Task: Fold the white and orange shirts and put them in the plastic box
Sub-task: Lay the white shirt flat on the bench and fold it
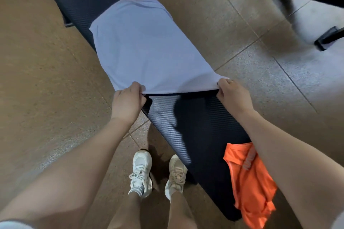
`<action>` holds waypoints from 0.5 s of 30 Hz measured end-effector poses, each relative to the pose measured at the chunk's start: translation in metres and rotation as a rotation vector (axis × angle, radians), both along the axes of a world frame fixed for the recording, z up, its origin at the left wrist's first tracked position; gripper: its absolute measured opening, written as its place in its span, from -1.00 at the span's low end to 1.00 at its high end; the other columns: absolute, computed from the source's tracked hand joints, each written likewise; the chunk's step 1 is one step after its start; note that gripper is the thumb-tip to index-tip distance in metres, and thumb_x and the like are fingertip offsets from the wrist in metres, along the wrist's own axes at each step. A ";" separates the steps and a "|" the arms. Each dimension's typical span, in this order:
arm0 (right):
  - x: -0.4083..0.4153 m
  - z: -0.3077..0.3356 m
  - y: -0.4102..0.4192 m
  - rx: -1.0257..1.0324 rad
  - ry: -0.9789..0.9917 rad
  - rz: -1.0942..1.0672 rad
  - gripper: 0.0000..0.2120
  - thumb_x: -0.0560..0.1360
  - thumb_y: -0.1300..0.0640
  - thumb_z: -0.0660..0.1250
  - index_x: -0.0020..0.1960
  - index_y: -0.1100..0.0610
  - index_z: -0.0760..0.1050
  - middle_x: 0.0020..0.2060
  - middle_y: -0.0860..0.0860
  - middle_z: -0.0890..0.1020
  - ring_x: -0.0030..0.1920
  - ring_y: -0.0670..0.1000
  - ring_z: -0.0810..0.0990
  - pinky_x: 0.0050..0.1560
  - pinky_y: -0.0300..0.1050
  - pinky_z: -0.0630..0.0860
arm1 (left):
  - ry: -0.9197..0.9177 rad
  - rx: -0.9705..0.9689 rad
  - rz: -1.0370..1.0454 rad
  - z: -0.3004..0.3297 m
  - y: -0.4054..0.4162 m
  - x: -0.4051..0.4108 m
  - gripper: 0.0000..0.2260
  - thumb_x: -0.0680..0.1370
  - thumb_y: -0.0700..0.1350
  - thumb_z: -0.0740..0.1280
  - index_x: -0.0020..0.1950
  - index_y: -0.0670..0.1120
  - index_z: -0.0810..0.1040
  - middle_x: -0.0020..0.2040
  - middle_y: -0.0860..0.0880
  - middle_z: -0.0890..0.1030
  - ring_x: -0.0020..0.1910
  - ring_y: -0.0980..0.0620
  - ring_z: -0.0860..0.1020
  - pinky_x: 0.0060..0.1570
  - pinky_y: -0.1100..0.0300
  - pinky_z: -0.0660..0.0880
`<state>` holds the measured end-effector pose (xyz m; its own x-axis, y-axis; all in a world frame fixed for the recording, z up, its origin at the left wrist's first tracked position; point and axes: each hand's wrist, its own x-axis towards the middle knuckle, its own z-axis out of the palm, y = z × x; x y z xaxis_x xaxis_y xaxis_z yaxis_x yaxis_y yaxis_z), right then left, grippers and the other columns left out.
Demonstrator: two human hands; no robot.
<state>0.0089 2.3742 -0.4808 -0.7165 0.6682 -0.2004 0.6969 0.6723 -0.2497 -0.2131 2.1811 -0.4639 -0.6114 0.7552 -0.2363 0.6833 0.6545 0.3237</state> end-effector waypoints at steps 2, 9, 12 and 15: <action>0.002 0.018 -0.007 -0.155 0.097 -0.139 -0.97 0.45 0.34 0.22 -0.17 0.28 0.37 -0.25 0.19 0.52 -0.25 0.21 0.50 -0.35 0.02 0.40 | -0.053 0.074 0.039 0.020 0.001 -0.007 -0.87 0.51 -0.22 0.20 0.00 -0.24 0.42 -0.19 -0.31 0.61 -0.17 -0.34 0.54 -0.22 0.02 0.34; -0.016 0.099 -0.038 -0.171 0.333 -0.432 -0.91 0.45 0.34 0.15 -0.23 0.23 0.33 -0.50 0.03 0.35 -0.46 0.03 0.30 -0.44 -0.11 0.22 | -0.237 0.178 0.077 0.099 0.007 -0.035 -0.86 0.55 -0.23 0.09 0.05 -0.18 0.40 -0.08 -0.23 0.57 -0.16 -0.19 0.48 -0.21 0.06 0.36; -0.018 0.133 -0.053 -0.142 0.356 -0.450 -0.92 0.45 0.33 0.17 -0.15 0.31 0.43 -0.40 0.12 0.44 -0.36 0.11 0.39 -0.33 -0.01 0.32 | -0.283 0.180 -0.001 0.134 -0.005 -0.048 -0.86 0.59 -0.16 0.13 0.07 -0.18 0.39 -0.19 -0.18 0.53 -0.18 -0.18 0.49 -0.20 0.09 0.33; -0.004 0.171 -0.074 -0.147 0.203 -0.348 -0.84 0.48 0.26 0.17 -0.04 0.30 0.48 -0.21 0.20 0.54 -0.15 0.17 0.48 -0.19 -0.06 0.29 | -0.332 0.044 -0.199 0.173 -0.026 -0.053 -0.78 0.54 -0.04 0.29 0.09 -0.13 0.38 -0.24 -0.11 0.46 -0.20 -0.11 0.42 -0.20 0.11 0.31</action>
